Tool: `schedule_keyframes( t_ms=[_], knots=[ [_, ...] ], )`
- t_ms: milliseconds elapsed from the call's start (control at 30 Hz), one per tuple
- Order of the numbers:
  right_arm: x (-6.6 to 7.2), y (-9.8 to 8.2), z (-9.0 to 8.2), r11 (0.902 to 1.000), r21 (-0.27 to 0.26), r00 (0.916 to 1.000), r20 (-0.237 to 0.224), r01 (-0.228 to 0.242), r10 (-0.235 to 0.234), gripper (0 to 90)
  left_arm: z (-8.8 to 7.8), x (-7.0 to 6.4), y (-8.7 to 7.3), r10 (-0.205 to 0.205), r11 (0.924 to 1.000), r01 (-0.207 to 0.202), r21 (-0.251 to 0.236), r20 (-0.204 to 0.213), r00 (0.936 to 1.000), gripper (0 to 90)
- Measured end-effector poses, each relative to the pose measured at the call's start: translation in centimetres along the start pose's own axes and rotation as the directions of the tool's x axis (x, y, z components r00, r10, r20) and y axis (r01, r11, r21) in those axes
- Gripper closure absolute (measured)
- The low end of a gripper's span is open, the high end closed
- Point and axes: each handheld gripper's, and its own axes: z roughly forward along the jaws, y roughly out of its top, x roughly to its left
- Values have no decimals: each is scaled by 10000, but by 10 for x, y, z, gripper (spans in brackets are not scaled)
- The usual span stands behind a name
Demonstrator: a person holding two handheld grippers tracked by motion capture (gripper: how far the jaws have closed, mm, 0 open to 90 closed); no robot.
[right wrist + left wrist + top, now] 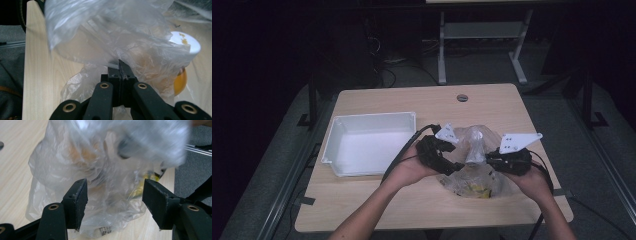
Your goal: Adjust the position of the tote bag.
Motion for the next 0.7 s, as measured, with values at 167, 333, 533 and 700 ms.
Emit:
schedule_keyframes(
  t_ms=[167, 333, 533, 700],
  knots=[
    [-2, -3, 6, 9997, 112, 9997, 18, -227, 227, 893, -8, -10, 6, 176, 9994, -170, -298, 206, 9996, 362],
    [-3, -2, 8, 9997, 122, 9997, 55, -218, 217, 892, -9, -20, 15, 576, 9979, -566, -326, 307, 9979, 367],
    [-1, -2, 8, 9997, 121, 9998, 29, -206, 205, 889, 0, -21, 24, 663, 9977, -662, -147, 33, 9978, 520],
    [0, -3, 5, 9997, 102, 9997, -39, -228, 228, 853, 6, -22, 29, 709, 9967, -717, -378, -223, 9972, 829]
  ],
)
